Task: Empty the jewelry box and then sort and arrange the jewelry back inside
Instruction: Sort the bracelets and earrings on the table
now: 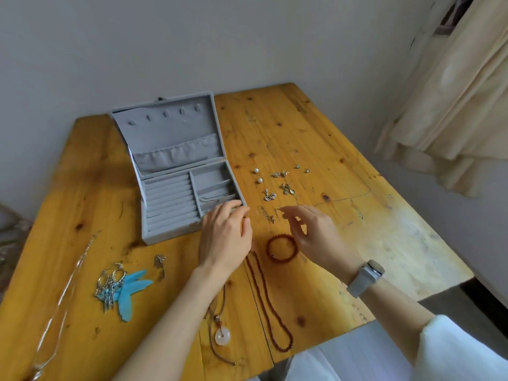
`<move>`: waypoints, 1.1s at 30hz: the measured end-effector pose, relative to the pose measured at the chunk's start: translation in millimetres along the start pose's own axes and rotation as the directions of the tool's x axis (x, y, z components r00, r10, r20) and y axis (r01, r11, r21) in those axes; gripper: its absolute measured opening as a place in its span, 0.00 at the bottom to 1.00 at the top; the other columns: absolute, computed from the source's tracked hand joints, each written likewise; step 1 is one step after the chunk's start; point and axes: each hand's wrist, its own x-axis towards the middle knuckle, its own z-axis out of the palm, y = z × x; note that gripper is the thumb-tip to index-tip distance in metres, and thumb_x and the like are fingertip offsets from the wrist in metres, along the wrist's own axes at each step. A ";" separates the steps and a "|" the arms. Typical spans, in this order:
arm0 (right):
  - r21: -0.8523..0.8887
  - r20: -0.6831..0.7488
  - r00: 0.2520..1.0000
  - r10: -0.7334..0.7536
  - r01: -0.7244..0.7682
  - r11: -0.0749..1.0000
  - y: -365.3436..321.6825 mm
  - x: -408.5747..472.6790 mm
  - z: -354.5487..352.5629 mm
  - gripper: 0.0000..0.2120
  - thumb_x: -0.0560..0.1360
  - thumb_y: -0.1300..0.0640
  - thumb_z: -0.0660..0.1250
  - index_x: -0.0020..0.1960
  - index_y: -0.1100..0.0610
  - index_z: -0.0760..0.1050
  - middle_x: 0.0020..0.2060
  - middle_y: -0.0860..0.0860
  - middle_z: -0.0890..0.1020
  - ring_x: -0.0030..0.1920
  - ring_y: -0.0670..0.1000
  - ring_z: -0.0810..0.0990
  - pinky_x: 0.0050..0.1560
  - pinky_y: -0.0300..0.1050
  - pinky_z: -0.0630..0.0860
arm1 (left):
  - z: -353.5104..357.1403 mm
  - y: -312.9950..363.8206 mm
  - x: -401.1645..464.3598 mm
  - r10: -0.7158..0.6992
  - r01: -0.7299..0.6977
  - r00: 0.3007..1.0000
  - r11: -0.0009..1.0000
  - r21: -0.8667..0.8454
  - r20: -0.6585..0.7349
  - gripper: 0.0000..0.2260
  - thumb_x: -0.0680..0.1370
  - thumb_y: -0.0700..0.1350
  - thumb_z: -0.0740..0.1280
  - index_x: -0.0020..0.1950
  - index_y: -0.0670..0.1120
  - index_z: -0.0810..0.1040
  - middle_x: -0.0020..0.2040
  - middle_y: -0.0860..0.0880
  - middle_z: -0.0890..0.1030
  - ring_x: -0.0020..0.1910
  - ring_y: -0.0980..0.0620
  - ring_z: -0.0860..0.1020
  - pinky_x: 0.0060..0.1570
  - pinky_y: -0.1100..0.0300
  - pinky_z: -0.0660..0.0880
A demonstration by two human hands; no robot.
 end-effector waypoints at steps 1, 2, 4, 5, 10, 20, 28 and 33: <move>-0.006 0.003 1.000 -0.019 0.019 1.000 -6.6 10.9 6.3 0.12 0.77 0.61 0.59 0.59 0.58 0.75 0.51 0.52 0.81 0.53 0.51 0.77 0.52 0.44 0.75 | -4.9 -9.2 6.9 -0.037 0.037 0.999 0.999 0.026 -0.013 0.11 0.75 0.41 0.65 0.56 0.43 0.79 0.57 0.45 0.78 0.58 0.45 0.74 0.59 0.50 0.66; -0.026 0.007 0.999 -0.038 0.038 0.999 -12.3 22.8 13.1 0.12 0.78 0.60 0.59 0.60 0.57 0.75 0.51 0.51 0.81 0.52 0.51 0.76 0.51 0.44 0.75 | -9.9 -19.2 13.3 -0.072 0.073 0.997 0.996 0.058 -0.016 0.11 0.75 0.41 0.64 0.57 0.43 0.79 0.57 0.46 0.78 0.58 0.45 0.73 0.58 0.50 0.66; -0.075 0.023 0.998 -0.060 0.061 0.995 -21.6 48.3 27.8 0.12 0.78 0.59 0.59 0.60 0.55 0.75 0.51 0.51 0.80 0.51 0.51 0.74 0.48 0.44 0.73 | -16.5 -39.7 21.7 -0.159 0.158 0.987 0.979 0.128 -0.001 0.12 0.77 0.44 0.62 0.59 0.45 0.77 0.60 0.47 0.76 0.59 0.46 0.71 0.58 0.50 0.64; -0.094 0.038 0.997 -0.062 0.066 0.993 -25.6 61.7 34.7 0.12 0.78 0.58 0.58 0.60 0.54 0.75 0.51 0.51 0.79 0.51 0.51 0.72 0.48 0.44 0.73 | -18.0 -50.1 23.0 -0.202 0.199 0.979 0.967 0.160 0.005 0.13 0.77 0.45 0.61 0.61 0.46 0.76 0.61 0.47 0.75 0.61 0.46 0.70 0.59 0.50 0.63; -0.240 0.151 0.987 -0.046 0.082 0.967 -41.1 123.7 61.3 0.11 0.78 0.55 0.59 0.56 0.54 0.78 0.50 0.54 0.77 0.52 0.55 0.69 0.46 0.48 0.70 | -12.1 -84.6 12.4 -0.306 0.295 0.952 0.929 0.223 0.013 0.19 0.79 0.54 0.55 0.67 0.50 0.71 0.69 0.50 0.70 0.67 0.48 0.64 0.65 0.49 0.56; -0.487 0.362 0.932 -0.025 0.213 0.847 -55.6 160.0 83.9 0.10 0.76 0.59 0.60 0.54 0.53 0.77 0.55 0.54 0.76 0.56 0.56 0.69 0.48 0.46 0.60 | -2.0 -88.2 8.1 -0.265 0.275 0.961 0.941 0.195 -0.077 0.19 0.76 0.53 0.56 0.62 0.48 0.77 0.63 0.49 0.76 0.65 0.48 0.69 0.63 0.46 0.60; -0.201 0.347 0.938 -0.006 0.081 0.976 -48.2 162.0 80.4 0.06 0.78 0.60 0.56 0.47 0.58 0.71 0.46 0.55 0.73 0.51 0.56 0.72 0.49 0.47 0.68 | -6.8 -87.3 8.7 -0.303 0.304 0.952 0.942 0.142 -0.027 0.18 0.78 0.53 0.58 0.66 0.50 0.73 0.68 0.52 0.71 0.69 0.52 0.64 0.67 0.50 0.53; 0.345 0.066 0.996 0.058 -0.078 0.935 -48.3 145.1 44.8 0.10 0.78 0.65 0.54 0.41 0.53 0.66 0.37 0.50 0.76 0.39 0.49 0.74 0.40 0.41 0.72 | -15.5 -83.9 18.5 -0.324 0.322 0.946 0.941 0.104 -0.002 0.16 0.77 0.52 0.61 0.64 0.51 0.74 0.65 0.52 0.73 0.65 0.51 0.66 0.64 0.51 0.55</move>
